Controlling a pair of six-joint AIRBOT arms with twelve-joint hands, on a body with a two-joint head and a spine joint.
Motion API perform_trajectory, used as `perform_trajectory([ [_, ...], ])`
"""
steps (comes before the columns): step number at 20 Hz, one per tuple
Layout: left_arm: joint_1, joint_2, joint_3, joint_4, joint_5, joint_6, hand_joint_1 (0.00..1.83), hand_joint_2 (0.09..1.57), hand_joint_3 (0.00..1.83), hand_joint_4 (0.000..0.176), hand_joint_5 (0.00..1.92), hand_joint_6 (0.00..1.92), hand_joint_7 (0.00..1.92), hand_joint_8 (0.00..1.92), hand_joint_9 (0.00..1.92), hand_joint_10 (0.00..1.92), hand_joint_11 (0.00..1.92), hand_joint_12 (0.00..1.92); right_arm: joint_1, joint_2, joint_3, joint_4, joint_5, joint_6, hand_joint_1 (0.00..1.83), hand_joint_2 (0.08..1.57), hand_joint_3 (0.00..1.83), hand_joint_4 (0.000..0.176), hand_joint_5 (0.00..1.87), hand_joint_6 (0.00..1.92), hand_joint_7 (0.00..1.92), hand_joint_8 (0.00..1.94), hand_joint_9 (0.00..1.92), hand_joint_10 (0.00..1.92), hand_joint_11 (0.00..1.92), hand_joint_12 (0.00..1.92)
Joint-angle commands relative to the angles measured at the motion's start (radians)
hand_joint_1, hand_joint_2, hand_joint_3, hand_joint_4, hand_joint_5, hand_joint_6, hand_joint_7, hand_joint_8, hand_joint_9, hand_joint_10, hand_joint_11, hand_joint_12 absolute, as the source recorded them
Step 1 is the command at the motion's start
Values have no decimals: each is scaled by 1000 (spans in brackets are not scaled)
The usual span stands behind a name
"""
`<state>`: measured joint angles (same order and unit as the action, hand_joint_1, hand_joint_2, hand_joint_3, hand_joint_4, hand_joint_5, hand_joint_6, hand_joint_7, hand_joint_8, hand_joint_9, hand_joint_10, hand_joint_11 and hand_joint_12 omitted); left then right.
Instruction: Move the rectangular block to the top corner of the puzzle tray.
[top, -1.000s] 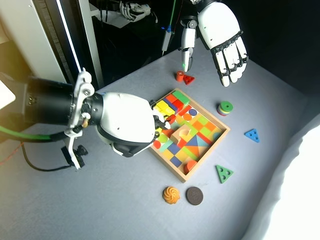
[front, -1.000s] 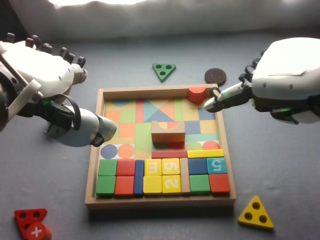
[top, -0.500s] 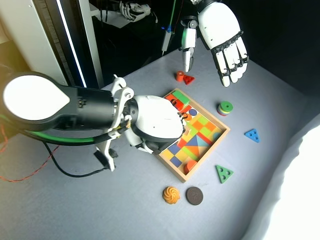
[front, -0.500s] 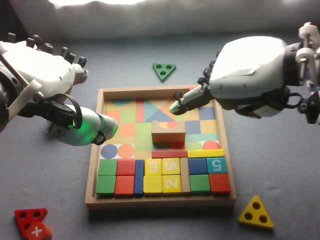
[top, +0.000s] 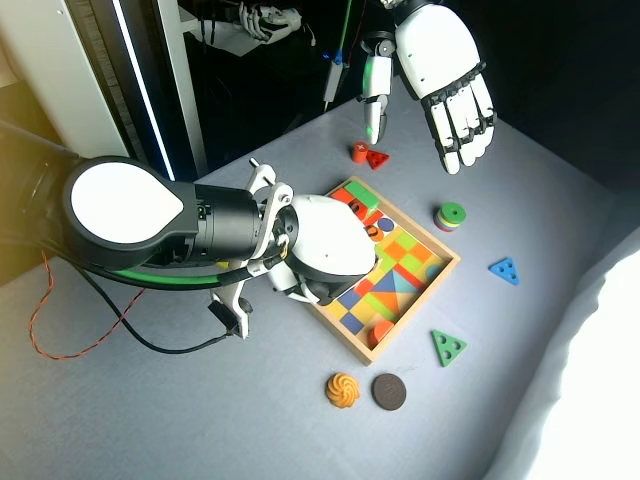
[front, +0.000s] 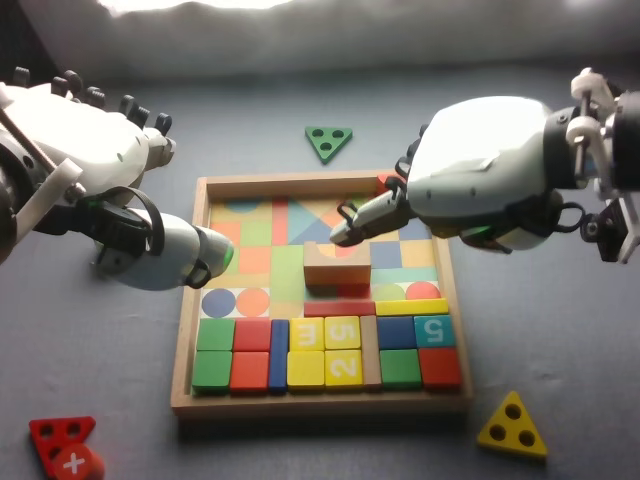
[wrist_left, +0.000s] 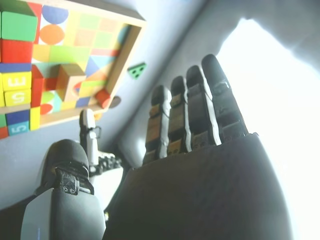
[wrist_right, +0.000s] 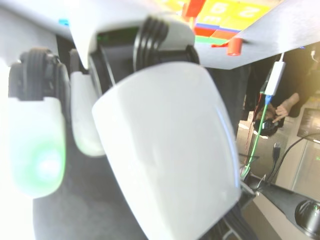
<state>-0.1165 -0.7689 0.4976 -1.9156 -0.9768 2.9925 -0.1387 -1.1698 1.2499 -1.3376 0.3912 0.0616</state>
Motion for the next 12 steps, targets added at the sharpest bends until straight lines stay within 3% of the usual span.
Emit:
perform_trajectory([
  [1, -10, 14, -3, 80, 1, 5, 13, 1182, 3, 0, 150, 1, 142, 2, 146, 1, 0, 459, 1, 5, 7, 21, 39, 0, 1790, 857, 662, 0, 358, 3, 1548, 1941, 1780, 1921, 1883, 1921],
  [4, -10, 14, -3, 80, 0, 5, 14, 1183, 1, 0, 155, 3, 144, 2, 148, 2, 0, 453, -3, -21, 42, 19, 36, 0, 1812, 826, 696, 0, 404, 8, 1527, 1941, 1789, 1921, 1896, 1921],
  [8, -12, 14, -3, 78, -1, 5, 5, 1199, 3, 0, 131, 1, 122, 2, 131, 1, 0, 402, -6, -45, 74, 16, 35, 0, 1807, 905, 564, 0, 358, 1, 1312, 1941, 1744, 1921, 1874, 1921],
  [12, -12, 14, -3, 78, -1, 5, 14, 1200, 2, 0, 149, 4, 159, 8, 167, 8, 0, 436, -12, -52, 74, 8, 34, 0, 1814, 935, 495, 0, 385, 7, 1503, 1941, 1751, 1921, 1859, 1921],
])
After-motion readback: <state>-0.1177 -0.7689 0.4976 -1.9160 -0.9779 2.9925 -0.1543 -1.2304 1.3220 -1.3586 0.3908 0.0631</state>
